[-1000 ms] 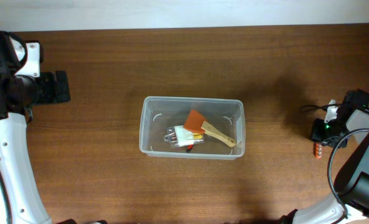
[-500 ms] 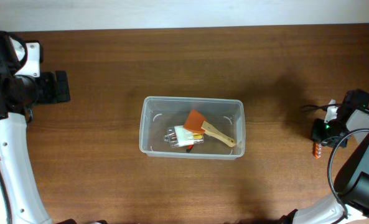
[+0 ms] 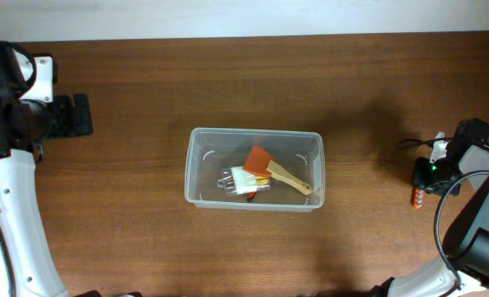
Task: Pack container
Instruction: 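Lower the right gripper and grasp the orange socket rail, then carry the socket rail over the container and drop it inside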
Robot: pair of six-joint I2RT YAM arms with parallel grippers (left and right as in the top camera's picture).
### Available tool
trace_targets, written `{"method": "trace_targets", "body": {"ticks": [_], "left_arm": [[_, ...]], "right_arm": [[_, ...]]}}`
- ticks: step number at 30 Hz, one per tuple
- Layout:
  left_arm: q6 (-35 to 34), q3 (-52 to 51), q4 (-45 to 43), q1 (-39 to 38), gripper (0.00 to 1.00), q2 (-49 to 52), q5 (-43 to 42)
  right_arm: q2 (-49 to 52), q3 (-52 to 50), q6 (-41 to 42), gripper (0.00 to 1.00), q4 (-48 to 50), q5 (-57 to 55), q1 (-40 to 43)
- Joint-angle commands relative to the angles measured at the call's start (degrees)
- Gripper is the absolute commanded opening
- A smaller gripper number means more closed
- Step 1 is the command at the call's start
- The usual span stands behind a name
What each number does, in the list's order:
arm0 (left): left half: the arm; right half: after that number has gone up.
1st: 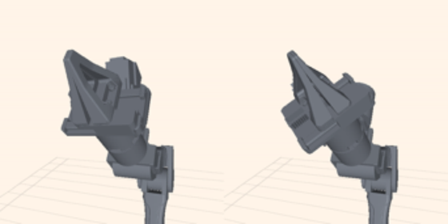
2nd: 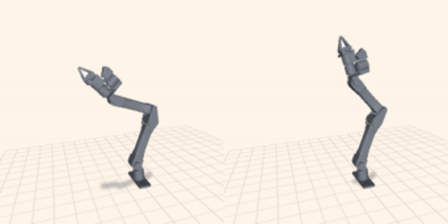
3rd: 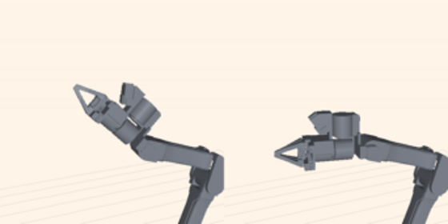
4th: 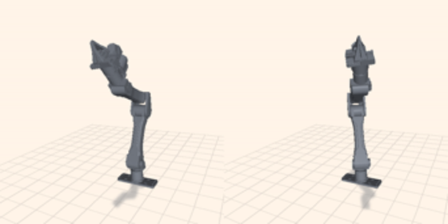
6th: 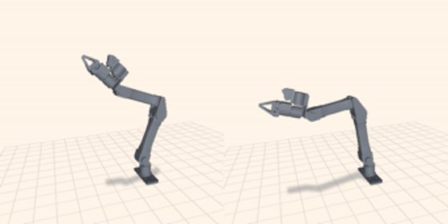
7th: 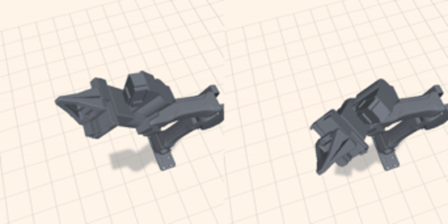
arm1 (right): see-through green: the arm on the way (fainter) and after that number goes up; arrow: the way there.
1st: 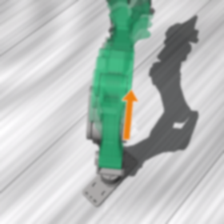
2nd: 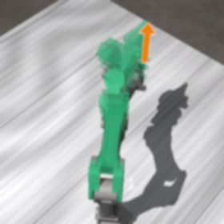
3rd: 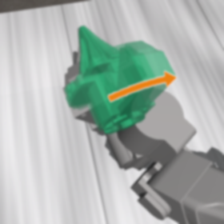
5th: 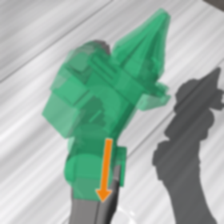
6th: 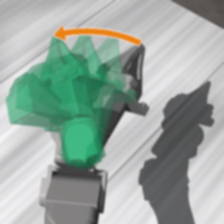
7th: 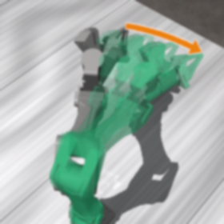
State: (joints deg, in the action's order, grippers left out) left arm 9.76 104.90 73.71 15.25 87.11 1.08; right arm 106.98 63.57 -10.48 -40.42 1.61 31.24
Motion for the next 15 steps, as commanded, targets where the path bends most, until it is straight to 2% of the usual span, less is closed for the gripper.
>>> {"method": "trace_targets", "body": {"ticks": [1,4,8,15], "left_arm": [[-0.7,0.2,0.1,0.3,0.99,0.1,0.4],[-0.7,0.2,0.1,0.3,0.99,0.1,0.4],[-0.7,0.2,0.1,0.3,0.99,0.1,0.4],[-0.7,0.2,0.1,0.3,0.99,0.1,0.4]], "right_arm": [[1.8,-1.0,0.5,0.15,0.1,1.0,0.0],[1.8,-1.0,0.5,0.12,0.2,1.0,0.0],[1.8,-1.0,1.5,0.04,0.7,1.5,-0.1],[1.1,1.4,2.3,0.04,0.3,10.5,-1.0]]}}
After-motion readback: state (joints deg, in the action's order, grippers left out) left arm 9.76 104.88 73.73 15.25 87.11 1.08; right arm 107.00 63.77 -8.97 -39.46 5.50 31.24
